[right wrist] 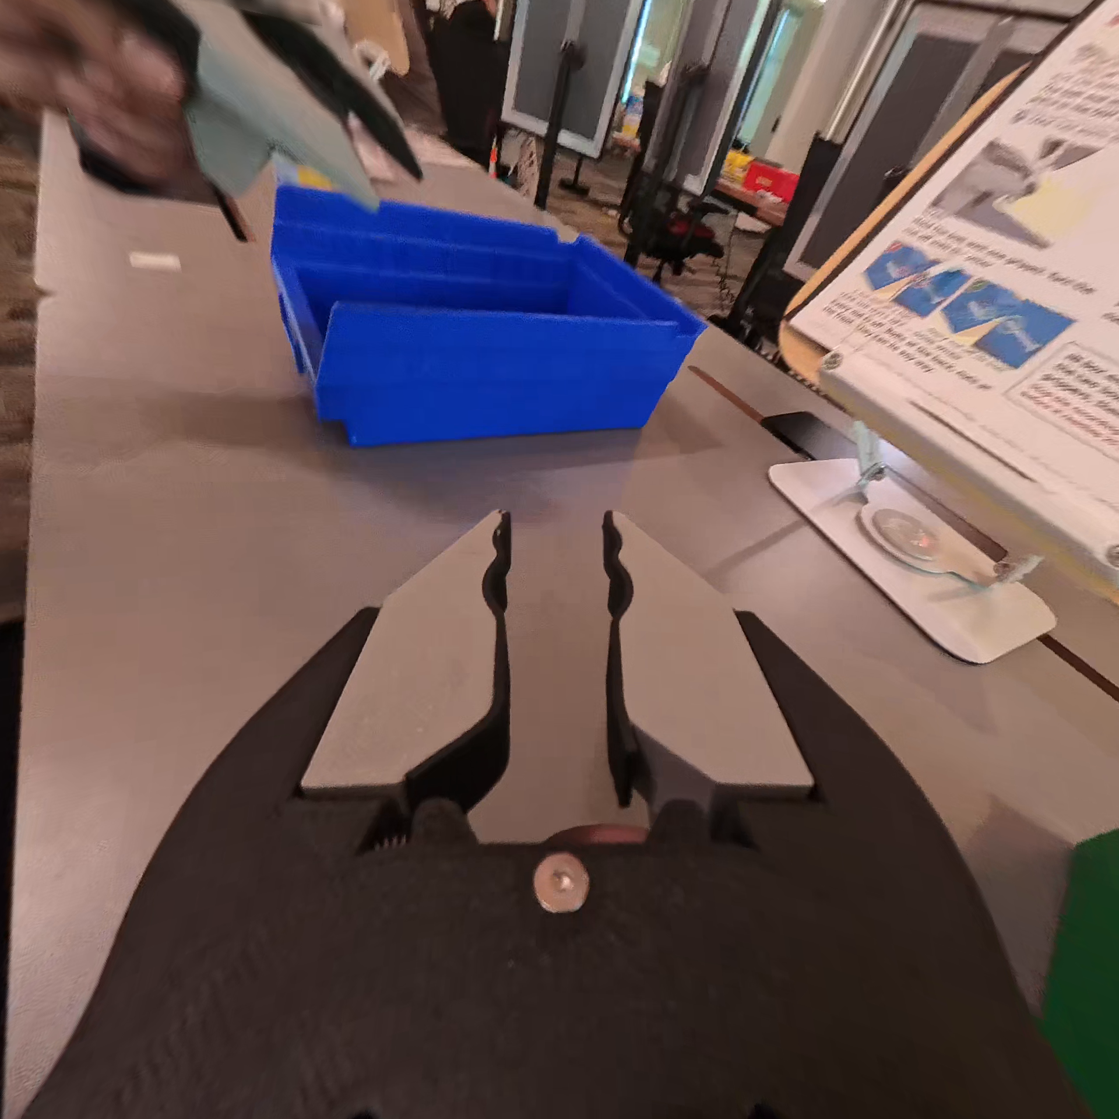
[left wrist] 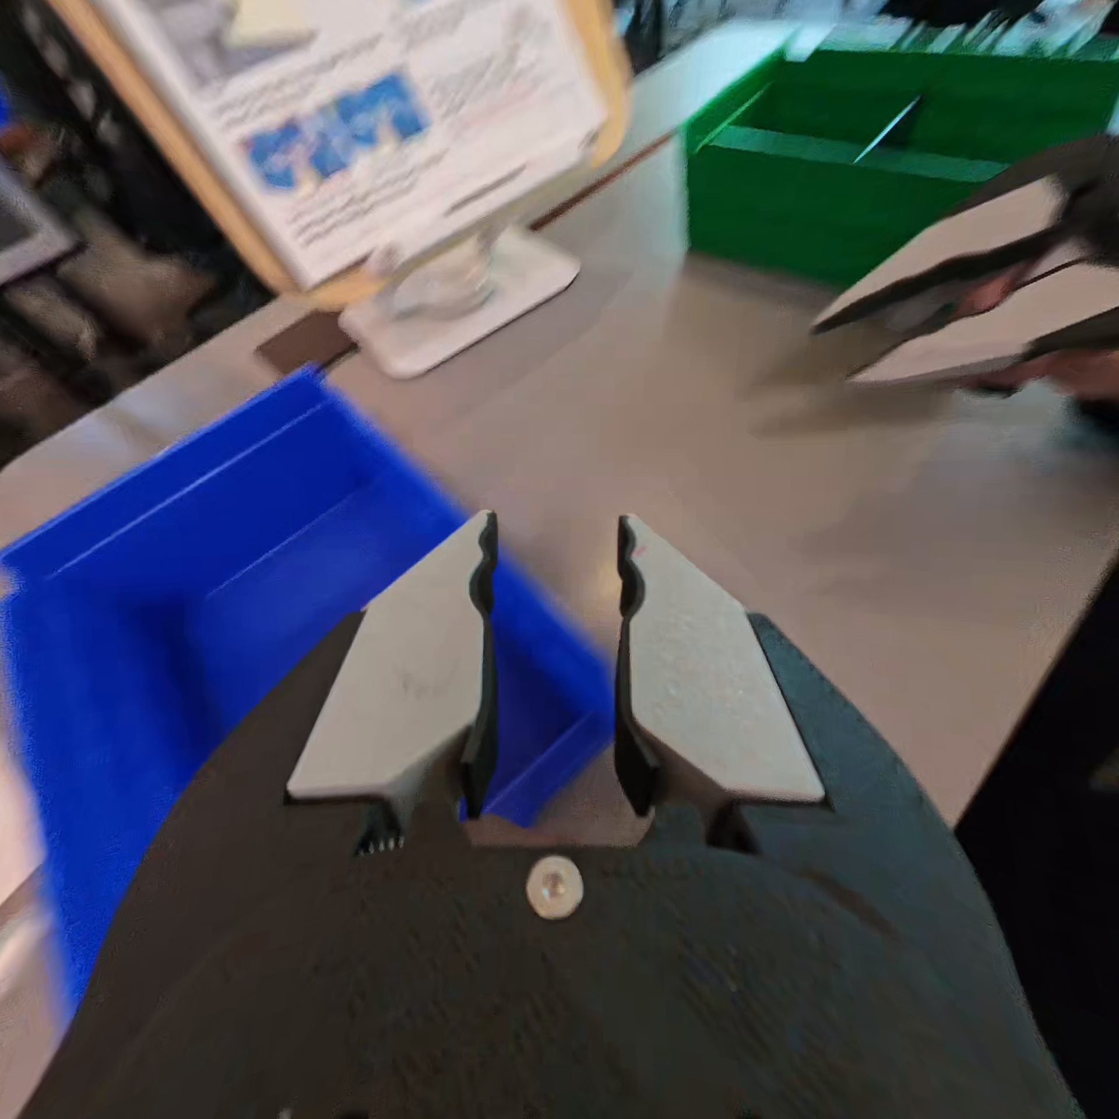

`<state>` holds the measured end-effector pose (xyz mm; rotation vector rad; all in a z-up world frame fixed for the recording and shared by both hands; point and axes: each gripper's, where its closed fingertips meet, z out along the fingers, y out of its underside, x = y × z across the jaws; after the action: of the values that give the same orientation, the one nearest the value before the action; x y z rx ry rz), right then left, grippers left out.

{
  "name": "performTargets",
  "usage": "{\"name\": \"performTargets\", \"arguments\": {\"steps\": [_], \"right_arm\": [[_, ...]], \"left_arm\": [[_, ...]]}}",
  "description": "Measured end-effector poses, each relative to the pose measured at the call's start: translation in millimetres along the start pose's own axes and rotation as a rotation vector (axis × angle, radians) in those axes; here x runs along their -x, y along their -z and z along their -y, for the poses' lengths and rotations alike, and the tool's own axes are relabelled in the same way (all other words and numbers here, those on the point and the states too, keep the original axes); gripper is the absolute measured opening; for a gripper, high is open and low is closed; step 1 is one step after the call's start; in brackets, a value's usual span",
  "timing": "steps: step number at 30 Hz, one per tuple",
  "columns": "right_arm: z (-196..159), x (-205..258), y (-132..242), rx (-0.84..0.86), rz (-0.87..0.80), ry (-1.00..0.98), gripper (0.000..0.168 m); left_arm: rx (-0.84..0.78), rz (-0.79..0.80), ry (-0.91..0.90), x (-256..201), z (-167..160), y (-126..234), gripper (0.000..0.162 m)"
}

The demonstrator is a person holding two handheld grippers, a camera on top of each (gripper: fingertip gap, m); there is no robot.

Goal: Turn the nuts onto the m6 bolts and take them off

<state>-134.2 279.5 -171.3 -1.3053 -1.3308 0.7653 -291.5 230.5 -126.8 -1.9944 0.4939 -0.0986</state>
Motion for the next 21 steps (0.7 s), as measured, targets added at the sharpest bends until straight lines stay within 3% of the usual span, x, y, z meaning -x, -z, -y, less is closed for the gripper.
{"name": "performTargets", "arguments": {"steps": [4, 11, 16, 21], "right_arm": [[-7.2, 4.9, -8.1, 0.001, 0.031, -0.023, 0.028], [-21.5, 2.6, -9.9, 0.020, 0.041, -0.092, 0.029], [-20.1, 3.6, -8.8, 0.010, 0.044, -0.092, 0.029], [-18.1, 6.2, -8.5, 0.001, 0.057, -0.092, 0.028]], "left_arm": [[0.285, 0.080, 0.071, 74.5, -56.5, 12.8, 0.044], [0.747, 0.087, 0.140, 104.2, -148.9, -25.5, 0.056], [0.857, 0.069, 0.188, 105.5, -175.2, -37.1, 0.061], [0.841, 0.024, 0.258, 109.9, -177.9, -39.7, 0.051]]}}
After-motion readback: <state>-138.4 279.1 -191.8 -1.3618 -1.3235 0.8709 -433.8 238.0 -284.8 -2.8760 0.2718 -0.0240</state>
